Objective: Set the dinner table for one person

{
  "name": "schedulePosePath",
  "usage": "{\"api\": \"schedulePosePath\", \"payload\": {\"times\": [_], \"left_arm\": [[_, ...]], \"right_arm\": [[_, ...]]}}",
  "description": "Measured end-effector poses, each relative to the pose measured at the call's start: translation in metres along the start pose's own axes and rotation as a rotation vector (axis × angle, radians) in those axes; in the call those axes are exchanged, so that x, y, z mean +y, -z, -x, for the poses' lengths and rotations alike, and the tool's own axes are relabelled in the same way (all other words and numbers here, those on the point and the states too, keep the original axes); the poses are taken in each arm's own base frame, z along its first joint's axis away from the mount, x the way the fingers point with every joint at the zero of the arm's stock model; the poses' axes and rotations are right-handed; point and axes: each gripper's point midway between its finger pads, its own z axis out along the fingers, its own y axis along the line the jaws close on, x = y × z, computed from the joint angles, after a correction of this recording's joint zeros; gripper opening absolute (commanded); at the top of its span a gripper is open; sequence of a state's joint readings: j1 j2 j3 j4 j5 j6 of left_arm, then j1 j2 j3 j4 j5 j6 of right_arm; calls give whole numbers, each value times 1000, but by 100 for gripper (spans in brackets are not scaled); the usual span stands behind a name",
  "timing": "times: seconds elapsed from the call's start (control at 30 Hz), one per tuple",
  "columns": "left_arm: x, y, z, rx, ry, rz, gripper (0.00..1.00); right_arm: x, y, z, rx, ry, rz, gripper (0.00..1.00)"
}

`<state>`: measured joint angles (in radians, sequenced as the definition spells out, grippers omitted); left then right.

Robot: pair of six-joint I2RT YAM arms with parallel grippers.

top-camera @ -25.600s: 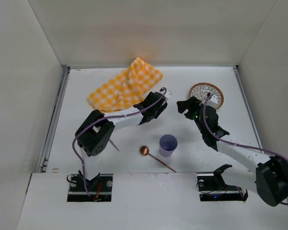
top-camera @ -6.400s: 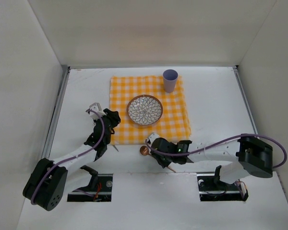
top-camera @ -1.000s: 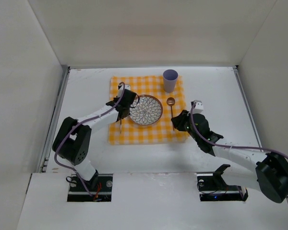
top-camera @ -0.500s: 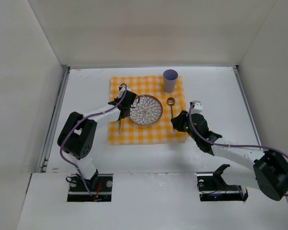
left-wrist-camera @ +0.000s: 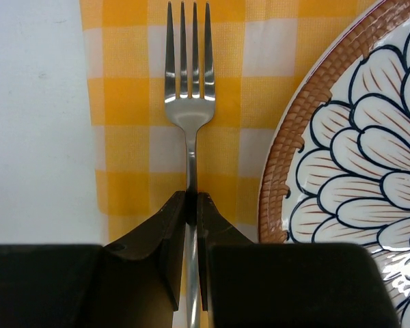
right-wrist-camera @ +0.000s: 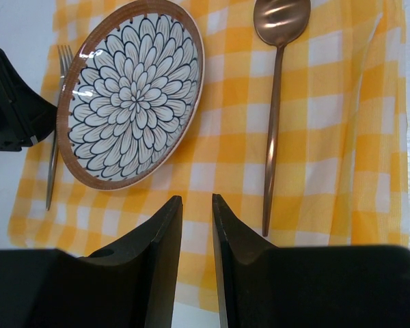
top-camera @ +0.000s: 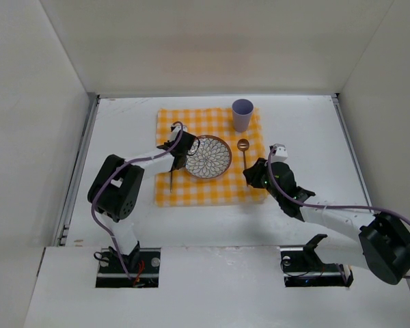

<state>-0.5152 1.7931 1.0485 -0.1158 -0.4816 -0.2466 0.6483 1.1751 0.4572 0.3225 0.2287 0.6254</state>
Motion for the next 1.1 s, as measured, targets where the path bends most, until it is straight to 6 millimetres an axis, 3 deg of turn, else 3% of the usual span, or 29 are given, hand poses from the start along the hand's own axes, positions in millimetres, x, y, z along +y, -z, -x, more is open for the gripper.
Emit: {"api": "schedulePosePath", "payload": {"times": [0.23,0.33,0.47,0.57,0.73,0.83,0.9,1.1], "left_arm": [[-2,-3,-2,5,7,1,12],[-1,-3,-2,4,9,3,21],[0,3,3,-11,20,0,34],[1,21,20,-61,43,-22,43],[12,71,57,-208,143,-79,47],[33,97,60,-283,251,-93,49],[54,106,52,-312,342,-80,52],[132,96,-9,-310,650,68,59]], "right_arm": [[0,0,0,0,0,0,33],[0,0,0,0,-1,0,44],[2,1,3,-8,-2,6,50],[5,4,7,-22,-6,16,55],[8,7,14,-43,-12,26,58],[7,10,20,-69,-18,22,59],[3,14,25,-94,-27,14,61],[-23,28,48,-208,-107,-51,67]]}}
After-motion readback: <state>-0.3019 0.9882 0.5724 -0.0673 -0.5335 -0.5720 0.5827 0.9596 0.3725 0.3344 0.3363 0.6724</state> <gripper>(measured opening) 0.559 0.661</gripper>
